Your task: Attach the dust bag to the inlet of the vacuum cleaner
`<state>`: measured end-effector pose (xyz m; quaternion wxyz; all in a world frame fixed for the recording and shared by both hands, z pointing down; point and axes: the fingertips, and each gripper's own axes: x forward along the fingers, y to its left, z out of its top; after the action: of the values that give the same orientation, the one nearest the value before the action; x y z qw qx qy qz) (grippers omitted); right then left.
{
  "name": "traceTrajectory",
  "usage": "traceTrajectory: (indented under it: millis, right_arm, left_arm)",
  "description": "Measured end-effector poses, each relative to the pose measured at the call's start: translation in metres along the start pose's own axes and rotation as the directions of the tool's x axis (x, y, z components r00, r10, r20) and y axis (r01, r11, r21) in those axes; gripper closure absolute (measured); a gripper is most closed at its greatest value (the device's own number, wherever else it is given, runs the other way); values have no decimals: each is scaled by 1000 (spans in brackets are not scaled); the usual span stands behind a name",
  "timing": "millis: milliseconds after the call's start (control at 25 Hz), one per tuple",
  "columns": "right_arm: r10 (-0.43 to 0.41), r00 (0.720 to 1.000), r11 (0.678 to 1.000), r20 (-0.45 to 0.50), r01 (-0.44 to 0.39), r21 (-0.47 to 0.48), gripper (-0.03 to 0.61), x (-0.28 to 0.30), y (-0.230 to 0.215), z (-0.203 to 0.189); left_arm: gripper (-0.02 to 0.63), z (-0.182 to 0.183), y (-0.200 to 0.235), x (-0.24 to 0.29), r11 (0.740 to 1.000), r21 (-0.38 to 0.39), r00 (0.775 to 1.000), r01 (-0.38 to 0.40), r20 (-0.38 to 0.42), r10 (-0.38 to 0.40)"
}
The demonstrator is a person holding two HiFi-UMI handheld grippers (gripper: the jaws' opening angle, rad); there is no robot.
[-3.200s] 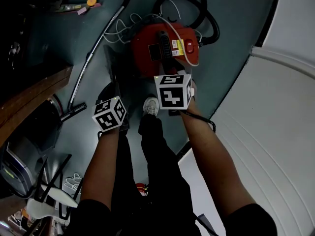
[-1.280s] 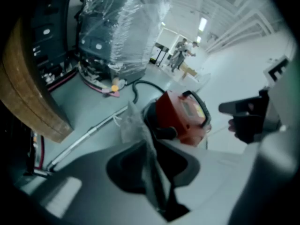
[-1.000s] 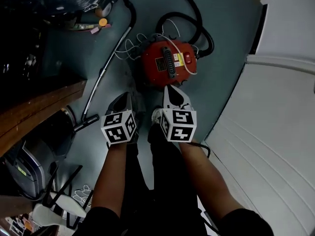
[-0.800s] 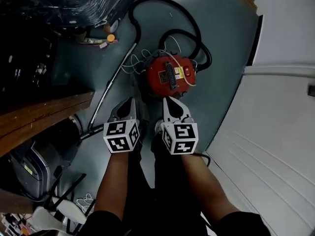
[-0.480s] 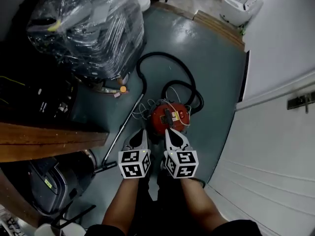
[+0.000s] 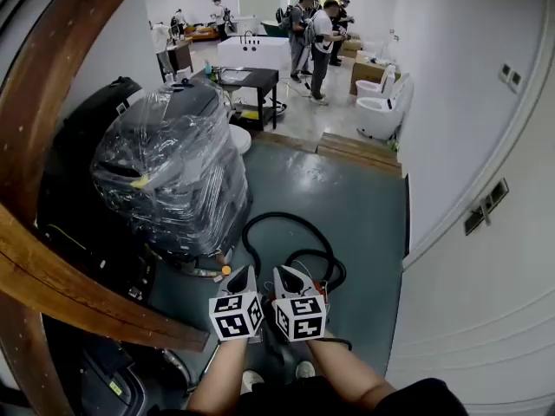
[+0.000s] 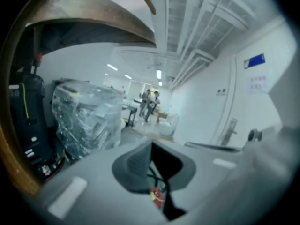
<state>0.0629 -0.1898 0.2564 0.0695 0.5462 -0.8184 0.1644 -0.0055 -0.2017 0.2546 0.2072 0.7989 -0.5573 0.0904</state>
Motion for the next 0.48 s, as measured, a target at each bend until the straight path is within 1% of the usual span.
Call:
traceTrajectory:
  millis: [120,200,360,480]
  right_arm:
    - [29,996,1000,84,-28,-7,580,-9,5,50]
    - [12,992,1000,125,-10,-16,580,-16,4,73]
    - [-62,983,995,172,74,-65,580,-24,-2,100]
    - [-74,980,994,182,88,-72,580,-26,1,108]
  left_arm:
    - [617,41,-12,-4,999,45,999,30,41,-32]
    - [617,58,-19,-8,996,76,997,47,51,-51]
    - [617,86,-27,-17,992,116,993,58,99,-70]
    - [617,97,-30,-20,988,150,990,38,127,-58]
